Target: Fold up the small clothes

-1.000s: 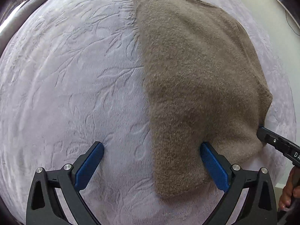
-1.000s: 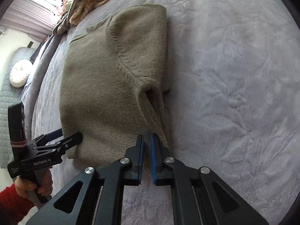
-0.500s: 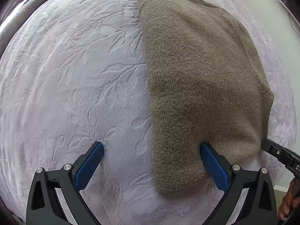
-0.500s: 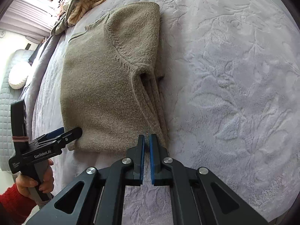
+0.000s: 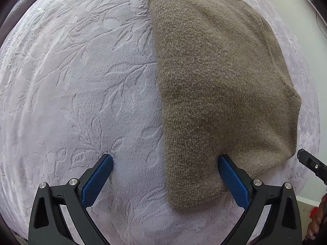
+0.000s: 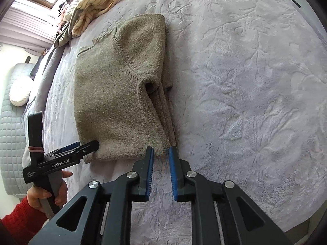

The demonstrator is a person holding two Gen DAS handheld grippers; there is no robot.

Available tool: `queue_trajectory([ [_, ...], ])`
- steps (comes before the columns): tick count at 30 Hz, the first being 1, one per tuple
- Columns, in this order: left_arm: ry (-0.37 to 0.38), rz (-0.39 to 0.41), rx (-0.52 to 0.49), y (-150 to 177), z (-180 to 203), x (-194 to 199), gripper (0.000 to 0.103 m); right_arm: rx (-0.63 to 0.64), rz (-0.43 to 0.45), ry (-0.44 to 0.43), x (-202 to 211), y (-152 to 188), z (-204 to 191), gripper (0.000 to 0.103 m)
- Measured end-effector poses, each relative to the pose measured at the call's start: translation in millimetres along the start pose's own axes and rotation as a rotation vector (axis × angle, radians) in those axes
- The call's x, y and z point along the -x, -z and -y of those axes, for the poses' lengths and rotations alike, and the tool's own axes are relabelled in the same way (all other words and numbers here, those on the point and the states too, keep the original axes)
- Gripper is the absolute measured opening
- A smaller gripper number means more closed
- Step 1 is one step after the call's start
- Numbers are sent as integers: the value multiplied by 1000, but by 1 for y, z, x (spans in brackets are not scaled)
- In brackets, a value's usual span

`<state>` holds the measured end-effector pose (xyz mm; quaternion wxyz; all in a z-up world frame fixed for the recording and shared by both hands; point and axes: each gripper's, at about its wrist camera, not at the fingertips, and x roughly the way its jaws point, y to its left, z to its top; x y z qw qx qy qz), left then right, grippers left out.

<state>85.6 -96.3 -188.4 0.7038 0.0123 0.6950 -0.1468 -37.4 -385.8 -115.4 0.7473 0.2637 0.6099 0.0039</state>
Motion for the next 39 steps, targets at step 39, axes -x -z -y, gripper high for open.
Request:
queue_trajectory([
  [39, -18, 121, 75, -58, -7, 26, 103, -247, 2, -118, -29, -70, 65, 6],
])
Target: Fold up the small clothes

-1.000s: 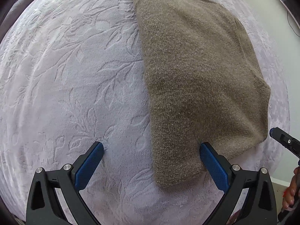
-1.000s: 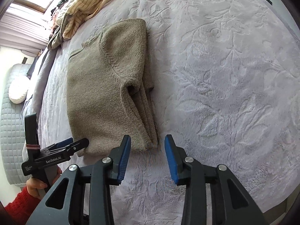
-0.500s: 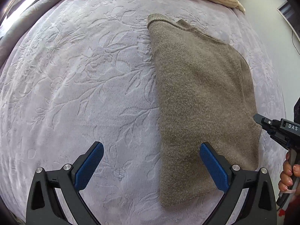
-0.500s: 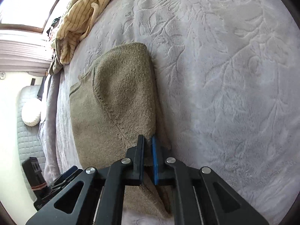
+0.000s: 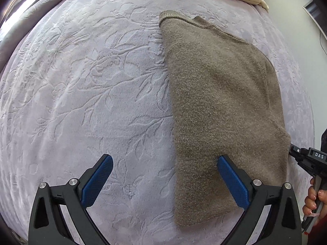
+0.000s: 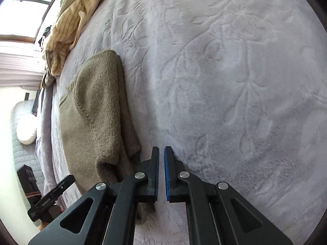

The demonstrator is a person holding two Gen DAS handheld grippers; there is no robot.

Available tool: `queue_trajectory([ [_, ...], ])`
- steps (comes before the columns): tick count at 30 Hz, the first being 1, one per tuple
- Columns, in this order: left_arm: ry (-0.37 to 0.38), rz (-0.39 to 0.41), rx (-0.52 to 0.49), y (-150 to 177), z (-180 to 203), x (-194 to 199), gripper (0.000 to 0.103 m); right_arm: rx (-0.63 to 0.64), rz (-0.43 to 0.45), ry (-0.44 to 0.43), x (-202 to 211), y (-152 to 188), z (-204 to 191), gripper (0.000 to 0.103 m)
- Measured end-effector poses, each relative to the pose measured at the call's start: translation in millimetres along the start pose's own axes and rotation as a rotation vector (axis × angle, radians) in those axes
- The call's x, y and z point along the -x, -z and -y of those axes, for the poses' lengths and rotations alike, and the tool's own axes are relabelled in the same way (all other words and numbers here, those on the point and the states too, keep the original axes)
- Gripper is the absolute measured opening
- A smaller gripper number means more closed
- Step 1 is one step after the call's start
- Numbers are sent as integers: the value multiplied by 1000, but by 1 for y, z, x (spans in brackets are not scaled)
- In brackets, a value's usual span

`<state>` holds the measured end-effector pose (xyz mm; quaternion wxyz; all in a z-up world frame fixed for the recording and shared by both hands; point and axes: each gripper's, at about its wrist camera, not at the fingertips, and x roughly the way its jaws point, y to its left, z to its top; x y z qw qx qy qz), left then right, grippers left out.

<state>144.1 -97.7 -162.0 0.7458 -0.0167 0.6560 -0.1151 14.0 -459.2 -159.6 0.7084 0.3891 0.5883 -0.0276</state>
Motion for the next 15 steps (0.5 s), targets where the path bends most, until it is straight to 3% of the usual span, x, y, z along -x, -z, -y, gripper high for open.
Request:
queue_trajectory([
  [4, -1, 1, -11, -2, 2, 1, 103, -20, -2, -16, 4, 5, 6, 7],
  [6, -6, 3, -23, -4, 5, 0, 103, -18, -8, -20, 4, 7, 4, 12],
  [8, -9, 3, -30, -8, 9, -2, 103, -11, -8, -27, 5, 8, 2, 32],
  [10, -5, 0, -26, -11, 7, -2, 103, -2, -6, -42, 4, 7, -3, 45],
  [15, 12, -10, -7, -10, 6, -6, 103, 20, -14, -35, -1, 3, -13, 47],
])
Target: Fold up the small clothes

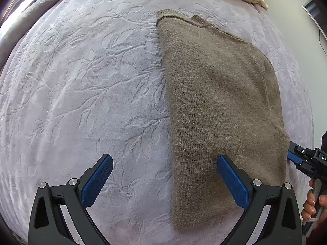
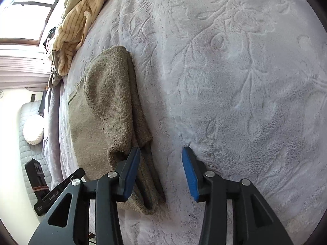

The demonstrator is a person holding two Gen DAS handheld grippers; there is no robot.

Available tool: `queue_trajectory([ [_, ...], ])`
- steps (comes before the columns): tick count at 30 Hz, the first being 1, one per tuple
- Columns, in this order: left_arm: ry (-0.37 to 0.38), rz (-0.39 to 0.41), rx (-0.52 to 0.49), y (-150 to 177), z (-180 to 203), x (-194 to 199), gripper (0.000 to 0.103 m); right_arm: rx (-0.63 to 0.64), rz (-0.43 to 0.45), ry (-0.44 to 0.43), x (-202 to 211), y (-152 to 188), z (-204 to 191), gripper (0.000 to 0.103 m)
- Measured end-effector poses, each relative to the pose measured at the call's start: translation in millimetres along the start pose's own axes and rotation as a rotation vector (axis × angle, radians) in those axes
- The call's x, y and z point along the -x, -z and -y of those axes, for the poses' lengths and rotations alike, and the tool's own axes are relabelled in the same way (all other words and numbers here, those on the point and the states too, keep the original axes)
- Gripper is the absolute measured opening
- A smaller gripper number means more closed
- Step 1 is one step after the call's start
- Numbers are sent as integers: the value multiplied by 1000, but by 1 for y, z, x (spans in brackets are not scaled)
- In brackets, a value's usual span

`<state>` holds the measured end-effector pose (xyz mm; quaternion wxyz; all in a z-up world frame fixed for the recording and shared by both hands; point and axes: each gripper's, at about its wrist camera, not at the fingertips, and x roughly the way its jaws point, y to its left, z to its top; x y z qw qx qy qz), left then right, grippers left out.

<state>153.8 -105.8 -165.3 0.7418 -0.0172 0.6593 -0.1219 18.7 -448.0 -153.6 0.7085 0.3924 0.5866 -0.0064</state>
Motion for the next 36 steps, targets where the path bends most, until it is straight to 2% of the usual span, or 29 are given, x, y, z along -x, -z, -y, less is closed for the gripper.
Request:
queue_trajectory([
  [6, 42, 0, 15, -1, -7, 0, 103, 14, -4, -4, -2, -6, -3, 47],
  [12, 200, 19, 67, -21, -29, 4, 103, 68, -23, -67, -3, -18, -9, 48],
  [14, 256, -2, 63, -29, -32, -2, 103, 79, -39, -116, -8, -25, -10, 66],
  [19, 385, -85, 47, -46, -20, -31, 103, 119, -118, -192, -31, -46, -18, 67],
  [22, 396, -110, 36, -52, -7, -48, 103, 160, -163, -194, -50, -58, -27, 67],
  [26, 393, -96, -18, -59, 15, -55, 103, 195, -221, -283, -71, -69, -44, 69],
  [29, 404, -94, -37, -63, 25, -56, 102, 194, -249, -293, -89, -71, -53, 69],
  [30, 401, -91, -38, -63, 27, -56, 98, 183, -250, -287, -93, -70, -54, 68],
  [31, 389, -85, -39, -63, 28, -55, 87, 171, -248, -275, -95, -68, -55, 59],
  [32, 368, -79, -40, -63, 28, -54, 81, 156, -246, -270, -96, -67, -55, 47],
  [33, 369, -73, -36, -63, 27, -52, 74, 137, -242, -283, -95, -66, -54, 43],
  [34, 385, -63, -25, -62, 24, -50, 63, 119, -232, -304, -91, -65, -53, 33],
  [36, 420, -54, -6, -61, 15, -42, 52, 89, -217, -359, -82, -62, -53, 31],
])
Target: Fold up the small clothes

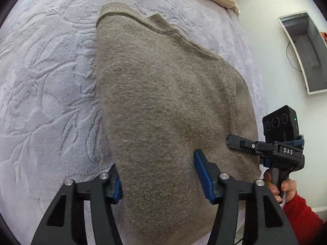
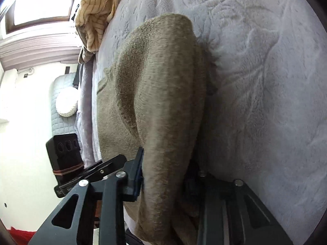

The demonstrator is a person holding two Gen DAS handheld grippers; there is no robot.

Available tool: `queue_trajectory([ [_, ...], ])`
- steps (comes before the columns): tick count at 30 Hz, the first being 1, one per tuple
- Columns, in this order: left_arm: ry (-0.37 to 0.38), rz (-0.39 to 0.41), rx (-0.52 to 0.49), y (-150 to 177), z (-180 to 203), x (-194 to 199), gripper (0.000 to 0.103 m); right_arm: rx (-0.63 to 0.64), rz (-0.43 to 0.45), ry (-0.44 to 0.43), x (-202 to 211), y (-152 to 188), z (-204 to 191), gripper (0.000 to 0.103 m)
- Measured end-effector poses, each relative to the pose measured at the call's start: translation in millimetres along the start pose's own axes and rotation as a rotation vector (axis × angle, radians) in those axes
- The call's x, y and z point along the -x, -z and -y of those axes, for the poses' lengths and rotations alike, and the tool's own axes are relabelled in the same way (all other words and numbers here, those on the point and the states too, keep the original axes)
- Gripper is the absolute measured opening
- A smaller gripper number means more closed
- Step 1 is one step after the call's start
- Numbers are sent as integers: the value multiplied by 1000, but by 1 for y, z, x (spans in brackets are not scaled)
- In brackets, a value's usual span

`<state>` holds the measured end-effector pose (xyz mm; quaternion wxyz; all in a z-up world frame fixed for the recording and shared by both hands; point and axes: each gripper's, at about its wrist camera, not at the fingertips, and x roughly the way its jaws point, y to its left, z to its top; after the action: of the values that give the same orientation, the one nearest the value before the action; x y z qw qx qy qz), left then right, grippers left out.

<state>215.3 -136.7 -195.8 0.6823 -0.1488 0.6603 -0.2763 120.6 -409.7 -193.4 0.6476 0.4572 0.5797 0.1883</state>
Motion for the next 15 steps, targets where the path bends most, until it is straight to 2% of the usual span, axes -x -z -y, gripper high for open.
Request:
queue_trajectory([
  [1, 17, 7, 2, 1, -1, 5, 49, -8, 7, -25, 3, 3, -3, 30],
  [5, 49, 19, -33, 6, 8, 24, 48, -24, 18, -91, 8, 14, -18, 30],
  [9, 55, 27, -78, 18, 18, 47, 48, -12, 3, -106, 11, 28, -39, 30],
  [15, 67, 58, -84, 47, 17, 92, 48, -8, -8, -140, 15, 58, -69, 30],
])
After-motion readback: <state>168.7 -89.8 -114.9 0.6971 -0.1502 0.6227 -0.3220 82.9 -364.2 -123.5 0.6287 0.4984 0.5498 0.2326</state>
